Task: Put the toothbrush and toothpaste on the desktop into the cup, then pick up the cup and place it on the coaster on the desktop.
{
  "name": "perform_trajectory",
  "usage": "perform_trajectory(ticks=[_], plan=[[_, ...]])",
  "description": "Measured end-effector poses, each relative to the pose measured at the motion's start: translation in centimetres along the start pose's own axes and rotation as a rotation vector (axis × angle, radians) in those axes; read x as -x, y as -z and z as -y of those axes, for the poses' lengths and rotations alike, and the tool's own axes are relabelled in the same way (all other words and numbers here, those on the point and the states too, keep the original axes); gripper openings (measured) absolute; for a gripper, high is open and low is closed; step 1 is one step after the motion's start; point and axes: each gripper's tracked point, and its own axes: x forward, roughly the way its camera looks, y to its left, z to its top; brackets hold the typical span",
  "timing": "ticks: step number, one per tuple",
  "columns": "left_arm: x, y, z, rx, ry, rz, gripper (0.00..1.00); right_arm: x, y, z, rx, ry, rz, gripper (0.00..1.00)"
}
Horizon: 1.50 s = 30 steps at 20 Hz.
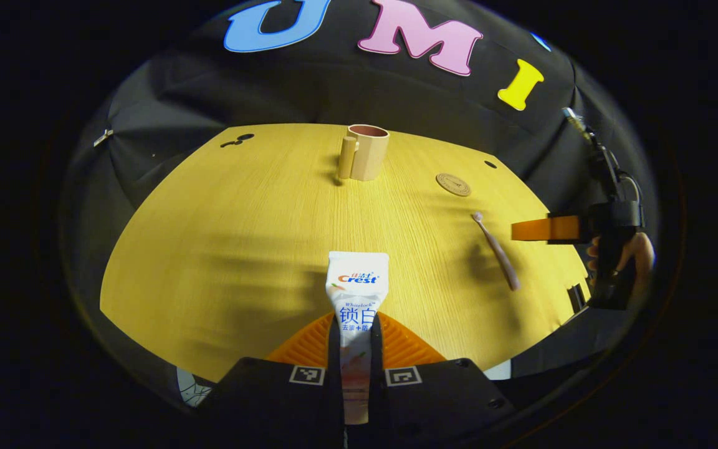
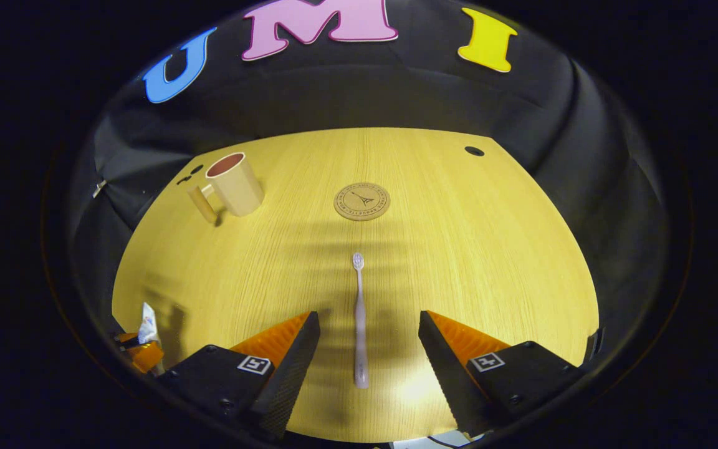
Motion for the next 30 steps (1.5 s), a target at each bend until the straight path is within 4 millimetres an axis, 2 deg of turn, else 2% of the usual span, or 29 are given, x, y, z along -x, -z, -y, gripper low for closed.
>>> perform_trajectory(ticks=[5,9,12,19,20,21,22,23,25,26,27,30], plan=[[1.8,0.8,-1.2,0.048,-0.028,-0.004,0.21,-2.8,0.9,0.4,0.014,0.022,-0.063,0.98],[1.9,1.3,-1.8,0.062,-0.046,-0.02,0.21,-4.5,2.0,0.5,0.036,0.028,-0.128,0.98],[1.8,1.2,-1.8,0.052,-0.052,-0.026,0.21,-5.0,2.4,-0.4,0.014,0.0,-0.161,0.98],[0.5,-0.2,-1.9,0.054,-0.057,-0.029,0.21,-5.3,2.4,-0.3,0.001,0.006,-0.216,0.89],[0.4,-0.6,-1.9,0.047,-0.056,-0.025,0.21,-5.4,2.4,-0.2,-0.006,0.009,-0.216,0.58],[0.2,-1.0,-1.9,0.036,-0.054,-0.024,0.21,-5.3,2.3,-0.3,-0.002,0.007,-0.218,0.46],[0.0,-1.2,-1.8,0.024,-0.053,-0.023,0.21,-5.4,2.3,-0.3,0.008,0.002,-0.219,0.55],[-0.2,-1.5,-1.9,0.015,-0.052,-0.021,0.21,-5.5,2.2,-0.2,0.016,-0.001,-0.211,0.55],[-0.6,-1.9,-1.7,0.009,-0.047,-0.018,0.21,-5.2,2.2,-0.1,0.01,0.003,-0.198,0.18],[-0.8,-2.0,-1.6,0.008,-0.045,-0.018,0.21,-5.1,2.4,-0.3,0.027,-0.018,-0.201,0.1],[-0.9,-2.1,-1.5,0.007,-0.044,-0.017,0.16,-5.1,2.3,-0.5,0.067,-0.046,-0.193,0.1],[-1.0,-2.2,-0.9,0.019,-0.04,-0.017,0.25,-4.8,3.0,-0.7,0.146,-0.122,-0.208,0.06]])
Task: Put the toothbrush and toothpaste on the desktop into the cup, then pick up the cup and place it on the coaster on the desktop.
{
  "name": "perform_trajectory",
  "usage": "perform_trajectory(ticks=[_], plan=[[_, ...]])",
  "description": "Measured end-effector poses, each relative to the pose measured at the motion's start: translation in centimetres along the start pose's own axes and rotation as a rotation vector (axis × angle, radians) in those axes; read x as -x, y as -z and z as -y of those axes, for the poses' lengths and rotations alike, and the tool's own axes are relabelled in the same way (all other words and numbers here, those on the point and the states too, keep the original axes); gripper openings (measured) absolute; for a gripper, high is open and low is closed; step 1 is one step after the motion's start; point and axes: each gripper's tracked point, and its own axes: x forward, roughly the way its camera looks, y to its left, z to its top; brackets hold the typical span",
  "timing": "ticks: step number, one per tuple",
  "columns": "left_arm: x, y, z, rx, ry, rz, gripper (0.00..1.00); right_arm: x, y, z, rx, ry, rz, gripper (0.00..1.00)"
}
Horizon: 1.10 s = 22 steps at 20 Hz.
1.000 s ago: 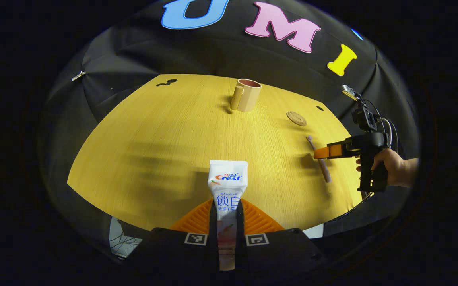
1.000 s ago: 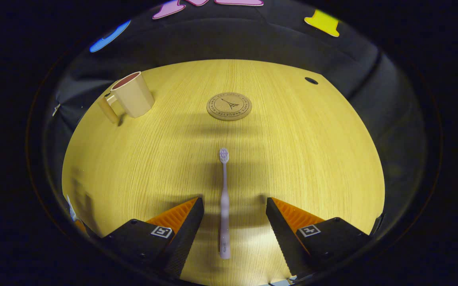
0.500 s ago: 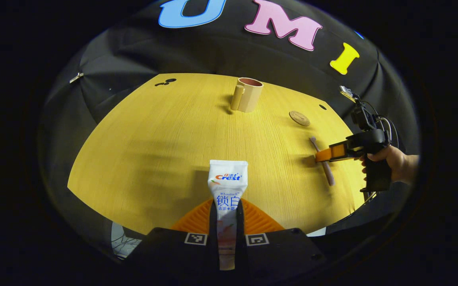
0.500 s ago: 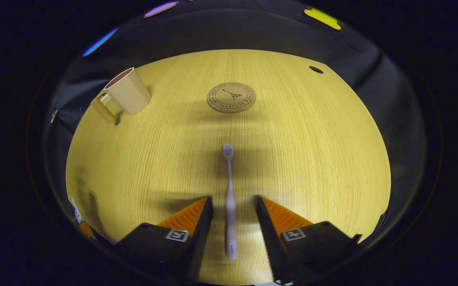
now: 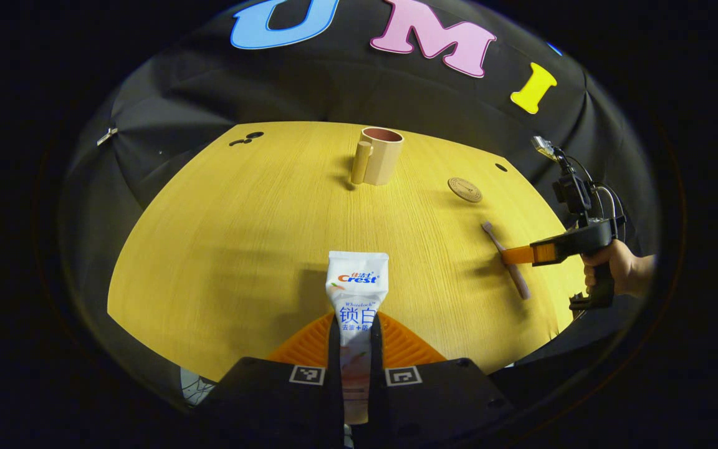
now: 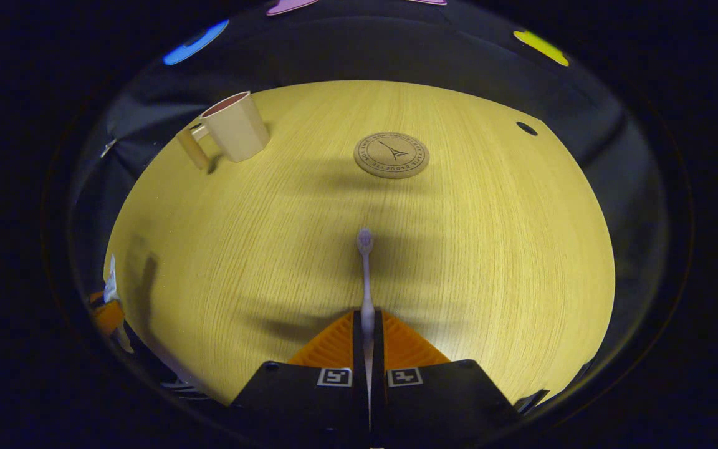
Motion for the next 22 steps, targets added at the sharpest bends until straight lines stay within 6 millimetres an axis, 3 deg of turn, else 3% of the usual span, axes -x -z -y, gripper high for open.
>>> perform_trajectory(ticks=[1,4,8,13,22], plan=[[-0.1,-0.1,0.0,0.006,-0.001,0.002,0.2,0.3,0.3,-0.3,-0.011,-0.023,-0.002,0.06],[-0.7,-0.6,0.7,0.034,0.01,0.011,0.21,0.8,1.1,-0.4,-0.043,-0.059,-0.005,0.06],[-0.7,-3.4,1.4,0.049,0.036,0.062,0.21,2.9,1.7,0.0,-0.088,-0.08,0.034,0.06],[-0.2,-10.6,1.9,0.064,0.072,0.201,0.21,6.2,1.5,0.2,-0.211,-0.122,0.099,0.06],[-3.5,-24.9,3.3,0.085,0.148,0.414,0.2,11.8,1.0,2.4,-0.416,-0.131,0.188,0.06]])
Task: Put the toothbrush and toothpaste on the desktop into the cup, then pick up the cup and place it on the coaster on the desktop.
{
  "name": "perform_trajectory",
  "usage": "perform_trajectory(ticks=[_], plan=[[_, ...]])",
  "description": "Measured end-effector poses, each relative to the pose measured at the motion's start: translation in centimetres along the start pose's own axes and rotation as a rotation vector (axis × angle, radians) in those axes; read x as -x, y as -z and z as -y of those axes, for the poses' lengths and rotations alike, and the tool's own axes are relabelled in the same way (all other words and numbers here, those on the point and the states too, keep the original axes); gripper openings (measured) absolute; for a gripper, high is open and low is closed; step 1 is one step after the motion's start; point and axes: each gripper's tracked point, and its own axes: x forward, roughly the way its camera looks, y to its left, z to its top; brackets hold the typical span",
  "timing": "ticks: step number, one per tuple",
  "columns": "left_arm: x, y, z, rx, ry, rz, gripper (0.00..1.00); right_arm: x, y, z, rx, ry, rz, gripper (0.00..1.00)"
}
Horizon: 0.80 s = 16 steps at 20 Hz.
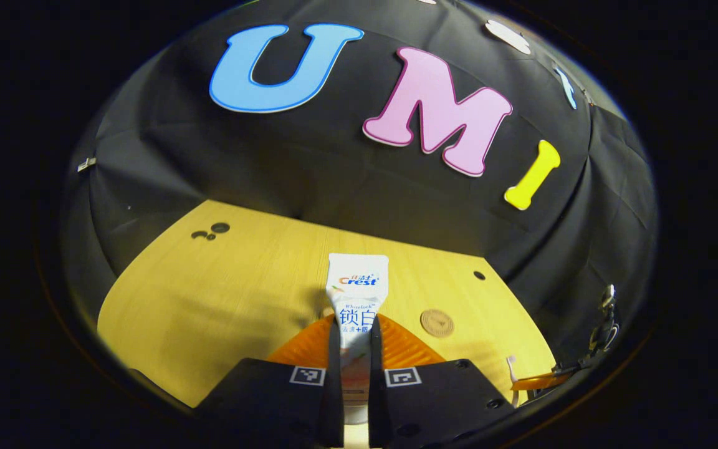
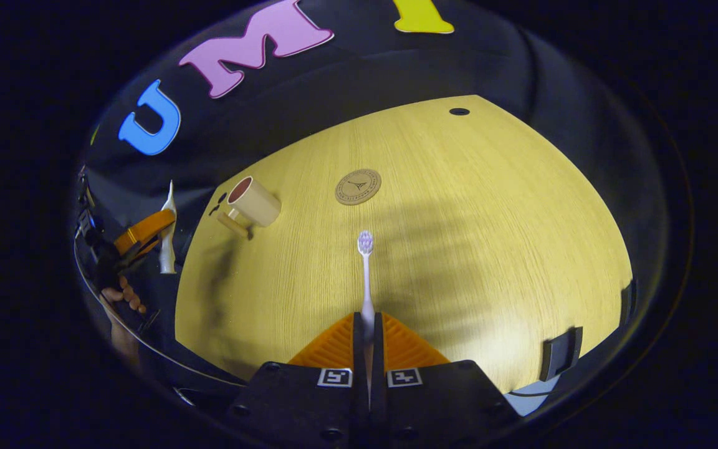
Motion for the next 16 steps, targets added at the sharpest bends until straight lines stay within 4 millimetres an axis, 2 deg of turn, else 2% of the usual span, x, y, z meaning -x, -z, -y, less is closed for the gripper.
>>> perform_trajectory(ticks=[4,7,9,12,16], plan=[[-4.5,-4.1,1.1,0.029,0.006,0.111,0.2,2.7,-1.4,0.6,-0.036,0.008,0.032,0.06],[-8.4,-6.6,2.2,0.012,0.006,0.201,0.2,4.3,-1.7,1.3,-0.025,0.026,0.034,0.05],[-10.6,-6.8,2.5,0.013,-0.001,0.21,0.2,4.9,-1.6,1.3,-0.063,0.021,0.027,0.06],[-13.6,-6.1,1.7,0.037,-0.043,0.209,0.21,5.2,-1.0,2.4,-0.089,0.046,0.008,0.06],[-16.1,-5.3,0.3,0.096,-0.078,0.221,0.21,5.2,-0.7,2.9,-0.134,0.052,-0.004,0.06]])
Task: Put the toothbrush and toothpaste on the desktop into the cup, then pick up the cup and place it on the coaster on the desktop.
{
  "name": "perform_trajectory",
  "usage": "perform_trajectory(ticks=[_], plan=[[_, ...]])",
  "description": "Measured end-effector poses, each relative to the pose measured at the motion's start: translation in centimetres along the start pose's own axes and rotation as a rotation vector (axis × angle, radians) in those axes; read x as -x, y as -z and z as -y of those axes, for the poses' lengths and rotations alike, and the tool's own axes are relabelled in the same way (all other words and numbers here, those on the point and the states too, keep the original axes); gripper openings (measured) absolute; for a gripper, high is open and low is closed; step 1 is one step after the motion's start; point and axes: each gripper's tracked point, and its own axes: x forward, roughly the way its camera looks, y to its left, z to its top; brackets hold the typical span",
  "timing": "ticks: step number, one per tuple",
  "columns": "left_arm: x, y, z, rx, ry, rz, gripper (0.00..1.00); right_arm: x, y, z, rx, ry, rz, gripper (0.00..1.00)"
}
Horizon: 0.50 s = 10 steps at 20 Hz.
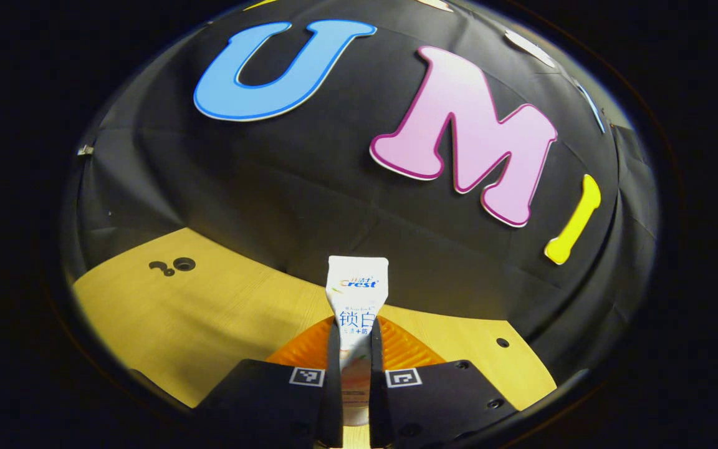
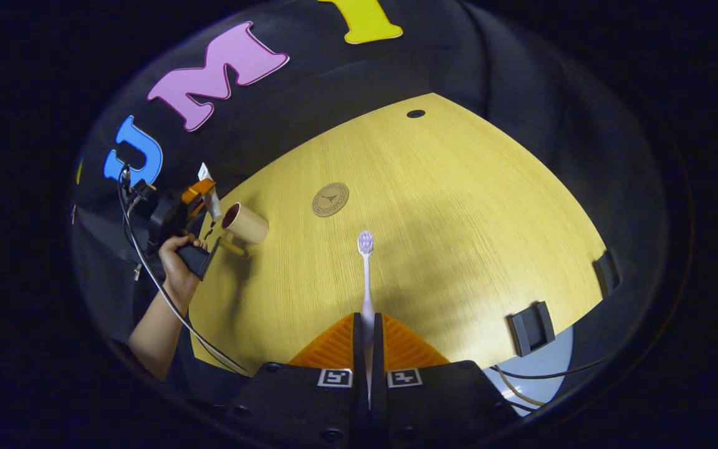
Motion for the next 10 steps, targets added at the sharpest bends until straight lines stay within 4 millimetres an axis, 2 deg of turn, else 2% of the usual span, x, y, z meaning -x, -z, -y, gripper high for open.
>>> perform_trajectory(ticks=[3,6,8,10], plan=[[-1.0,1.5,-1.0,-0.005,-0.024,-0.031,0.23,-0.4,0.0,0.4,0.014,0.009,-0.015,0.06],[-1.5,3.2,-1.9,-0.009,-0.051,-0.061,0.25,-0.7,-0.6,-0.2,0.029,-0.003,-0.015,0.06],[-1.1,4.4,-2.1,-0.004,-0.051,-0.115,0.31,-1.2,-0.7,-0.5,0.041,-0.012,-0.022,0.06],[-0.1,4.6,-2.0,-0.017,-0.036,-0.133,0.66,-1.7,-0.9,-1.0,0.054,-0.024,-0.025,0.06]])
